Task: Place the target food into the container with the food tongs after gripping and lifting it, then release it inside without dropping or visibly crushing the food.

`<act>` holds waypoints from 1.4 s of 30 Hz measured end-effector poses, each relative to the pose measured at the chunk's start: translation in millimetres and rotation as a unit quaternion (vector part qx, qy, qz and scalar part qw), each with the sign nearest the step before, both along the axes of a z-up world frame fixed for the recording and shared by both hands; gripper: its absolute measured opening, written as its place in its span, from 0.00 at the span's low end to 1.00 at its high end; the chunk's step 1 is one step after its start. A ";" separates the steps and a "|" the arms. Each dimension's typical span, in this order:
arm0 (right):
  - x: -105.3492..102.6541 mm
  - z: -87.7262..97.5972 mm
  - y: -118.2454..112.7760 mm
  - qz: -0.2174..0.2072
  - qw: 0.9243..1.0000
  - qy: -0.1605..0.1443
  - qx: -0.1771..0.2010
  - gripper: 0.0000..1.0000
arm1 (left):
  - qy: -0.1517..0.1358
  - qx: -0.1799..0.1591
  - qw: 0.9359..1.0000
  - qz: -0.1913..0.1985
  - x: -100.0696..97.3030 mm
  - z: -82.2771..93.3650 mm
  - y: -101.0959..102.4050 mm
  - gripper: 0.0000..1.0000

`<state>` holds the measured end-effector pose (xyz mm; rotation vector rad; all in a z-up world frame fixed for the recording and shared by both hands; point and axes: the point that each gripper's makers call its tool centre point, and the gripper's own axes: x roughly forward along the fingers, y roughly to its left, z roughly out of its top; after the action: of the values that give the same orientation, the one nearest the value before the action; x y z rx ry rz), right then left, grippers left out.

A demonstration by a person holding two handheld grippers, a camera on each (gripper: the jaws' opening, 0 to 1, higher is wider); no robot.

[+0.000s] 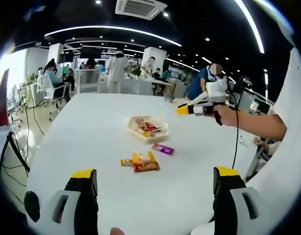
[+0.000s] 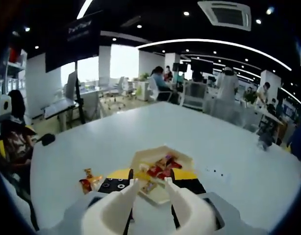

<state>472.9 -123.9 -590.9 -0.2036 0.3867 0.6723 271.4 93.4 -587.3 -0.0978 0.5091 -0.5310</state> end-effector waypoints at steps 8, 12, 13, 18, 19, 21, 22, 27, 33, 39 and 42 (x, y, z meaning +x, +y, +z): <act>-29.1 9.6 -2.9 0.015 1.000 0.006 0.025 0.29 | -0.004 -0.002 1.000 -0.025 8.1 -1.5 -16.7 0.99; -37.3 5.1 -10.3 0.012 1.000 0.011 0.022 0.29 | -0.005 0.000 0.999 -0.044 16.0 -2.1 -26.6 0.98; -39.3 3.2 -11.6 0.014 1.000 0.012 0.022 0.28 | -0.006 0.000 0.999 -0.047 17.4 -1.6 -28.3 0.98; -53.7 -9.7 -20.1 0.015 0.999 0.025 0.021 0.28 | -0.008 -0.007 0.999 -0.051 20.9 -1.4 -39.6 0.98; -54.9 -12.4 -21.0 0.016 0.999 0.029 0.023 0.28 | -0.006 -0.005 0.998 -0.057 20.1 -2.7 -43.3 0.98; -57.5 -16.6 -22.7 0.010 0.999 0.039 0.034 0.28 | -0.003 -0.001 0.998 -0.065 19.0 -5.1 -46.6 0.97; -58.2 -17.5 -22.9 0.008 0.998 0.042 0.038 0.28 | -0.001 0.000 0.998 -0.066 18.8 -5.8 -47.0 0.97; -65.1 -28.4 -25.4 -0.003 0.996 0.066 0.051 0.28 | 0.005 0.004 0.998 -0.067 17.6 -5.7 -46.8 0.97; -68.7 -30.2 -28.6 -0.009 0.996 0.064 0.053 0.28 | 0.008 0.011 0.997 -0.076 14.3 -6.5 -48.7 0.97; -73.8 -33.5 -27.7 -0.009 0.997 0.063 0.047 0.28 | 0.010 0.006 0.998 -0.065 12.6 -4.8 -43.7 0.97; -78.7 -35.7 -25.2 -0.003 0.997 0.063 0.039 0.28 | 0.010 0.004 0.998 -0.064 6.0 -6.5 -43.9 0.97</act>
<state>394.2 -149.0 -626.7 -0.0862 0.4801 0.6947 277.4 49.5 -593.8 -0.0644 0.5397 -0.6533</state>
